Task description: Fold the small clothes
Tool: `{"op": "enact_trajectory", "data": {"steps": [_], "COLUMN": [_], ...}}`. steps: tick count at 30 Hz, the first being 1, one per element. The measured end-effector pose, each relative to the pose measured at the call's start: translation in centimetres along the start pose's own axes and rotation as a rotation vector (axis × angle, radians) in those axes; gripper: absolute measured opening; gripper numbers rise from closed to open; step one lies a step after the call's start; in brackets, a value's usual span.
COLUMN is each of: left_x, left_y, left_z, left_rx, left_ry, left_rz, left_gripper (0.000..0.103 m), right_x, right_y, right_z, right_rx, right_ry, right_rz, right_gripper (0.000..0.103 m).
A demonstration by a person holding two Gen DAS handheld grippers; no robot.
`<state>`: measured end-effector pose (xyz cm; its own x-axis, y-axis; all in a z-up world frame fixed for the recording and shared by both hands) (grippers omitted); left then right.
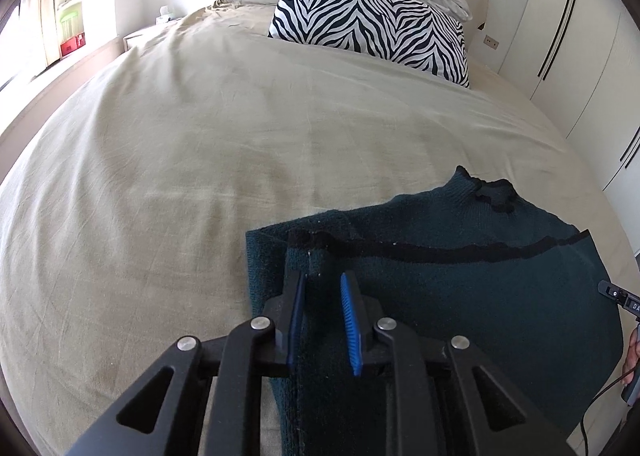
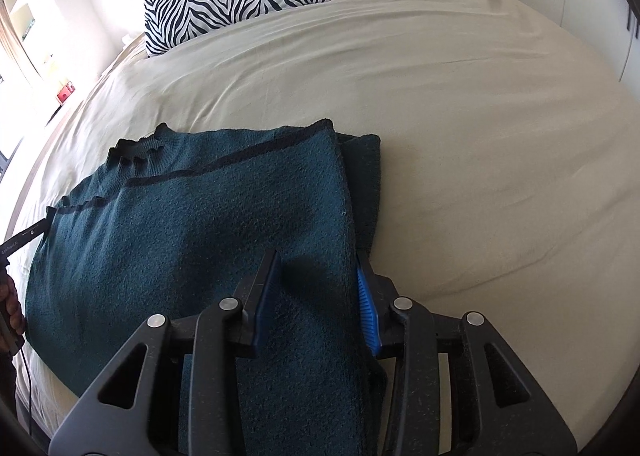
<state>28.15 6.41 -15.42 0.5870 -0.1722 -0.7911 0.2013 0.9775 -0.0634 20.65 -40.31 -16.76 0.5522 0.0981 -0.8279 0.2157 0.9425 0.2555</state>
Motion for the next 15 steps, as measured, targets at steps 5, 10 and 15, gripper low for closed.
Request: {"op": "enact_trajectory", "data": {"steps": [5, 10, 15], "left_x": [0.5, -0.3, -2.2], "left_y": [0.3, 0.9, 1.8], "left_z": [-0.2, 0.5, 1.9], "left_rx": [0.0, -0.015, -0.063], "left_ry": [0.017, -0.021, -0.089], "left_rz": [0.009, 0.024, 0.024], "left_gripper": [0.008, 0.006, 0.005], "right_x": [0.0, -0.7, -2.0], "right_y": [0.2, 0.2, 0.3], "right_z": [0.0, 0.4, 0.8], "right_rx": [-0.046, -0.063, -0.05], "right_ry": [-0.011, -0.043, -0.078], "right_rz": [-0.036, -0.071, -0.076], "right_gripper": [0.029, 0.012, 0.01]}}
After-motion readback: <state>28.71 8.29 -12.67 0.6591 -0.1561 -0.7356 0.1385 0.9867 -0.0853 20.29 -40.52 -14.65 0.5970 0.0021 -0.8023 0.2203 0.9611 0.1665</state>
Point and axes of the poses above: each gripper's, at about its wrist camera, not at the fingertips, and x roughly the way its jaws point, y to its left, z to its top, the point moved 10 cm from there along x, roughly the way its jaws point, and after that the axes turned 8 degrees about x, right-handed, at the moved point
